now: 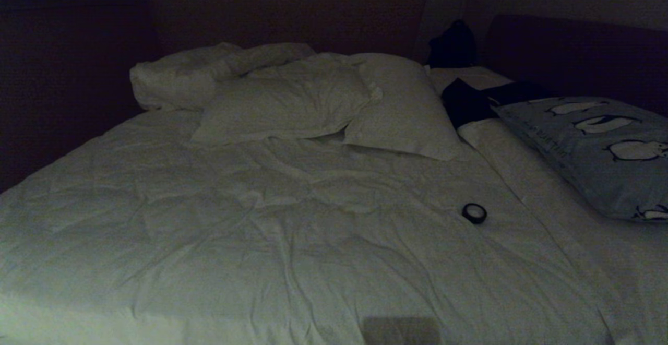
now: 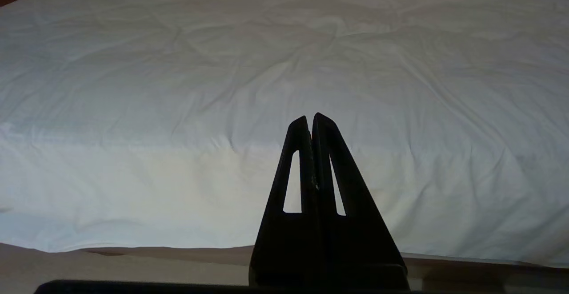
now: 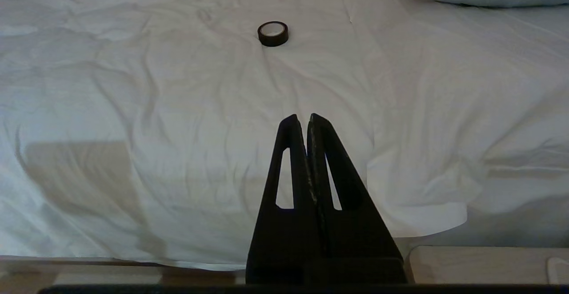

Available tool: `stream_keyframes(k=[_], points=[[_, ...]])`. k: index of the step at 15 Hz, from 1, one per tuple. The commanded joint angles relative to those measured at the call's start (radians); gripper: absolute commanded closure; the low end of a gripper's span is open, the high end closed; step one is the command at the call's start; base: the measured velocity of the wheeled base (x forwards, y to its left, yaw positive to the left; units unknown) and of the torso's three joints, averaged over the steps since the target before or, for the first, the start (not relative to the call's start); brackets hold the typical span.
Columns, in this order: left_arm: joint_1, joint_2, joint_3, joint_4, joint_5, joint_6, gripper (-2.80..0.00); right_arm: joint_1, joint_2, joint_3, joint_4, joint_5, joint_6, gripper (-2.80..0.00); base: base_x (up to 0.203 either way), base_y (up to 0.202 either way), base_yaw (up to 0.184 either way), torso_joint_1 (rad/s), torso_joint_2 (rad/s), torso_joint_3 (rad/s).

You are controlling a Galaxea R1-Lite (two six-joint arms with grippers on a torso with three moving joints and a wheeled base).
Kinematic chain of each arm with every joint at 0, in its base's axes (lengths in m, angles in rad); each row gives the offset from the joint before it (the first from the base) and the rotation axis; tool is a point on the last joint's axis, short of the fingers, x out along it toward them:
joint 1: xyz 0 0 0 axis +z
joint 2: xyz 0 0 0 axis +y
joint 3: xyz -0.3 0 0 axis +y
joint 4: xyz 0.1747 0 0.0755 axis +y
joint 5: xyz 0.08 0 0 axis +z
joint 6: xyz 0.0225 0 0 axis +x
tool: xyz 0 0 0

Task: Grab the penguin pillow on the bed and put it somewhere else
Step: Pick up the pillow

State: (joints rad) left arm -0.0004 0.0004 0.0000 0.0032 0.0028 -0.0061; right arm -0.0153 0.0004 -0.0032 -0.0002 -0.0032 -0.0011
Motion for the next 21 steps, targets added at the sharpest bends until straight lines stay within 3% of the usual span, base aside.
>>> stream_keyframes(k=[1, 21], points=[[0.0, 0.0, 0.002, 0.0, 0.0, 0.001, 0.0, 0.0, 0.0, 0.0, -0.001, 0.0, 0.0, 0.0, 0.0, 0.0, 0.0, 0.0, 0.0, 0.0], [0.0, 0.0, 0.002, 0.0, 0.0, 0.0, 0.0, 0.0, 0.0, 0.0, -0.001, 0.0, 0.0, 0.0, 0.0, 0.0, 0.0, 0.0, 0.0, 0.0]])
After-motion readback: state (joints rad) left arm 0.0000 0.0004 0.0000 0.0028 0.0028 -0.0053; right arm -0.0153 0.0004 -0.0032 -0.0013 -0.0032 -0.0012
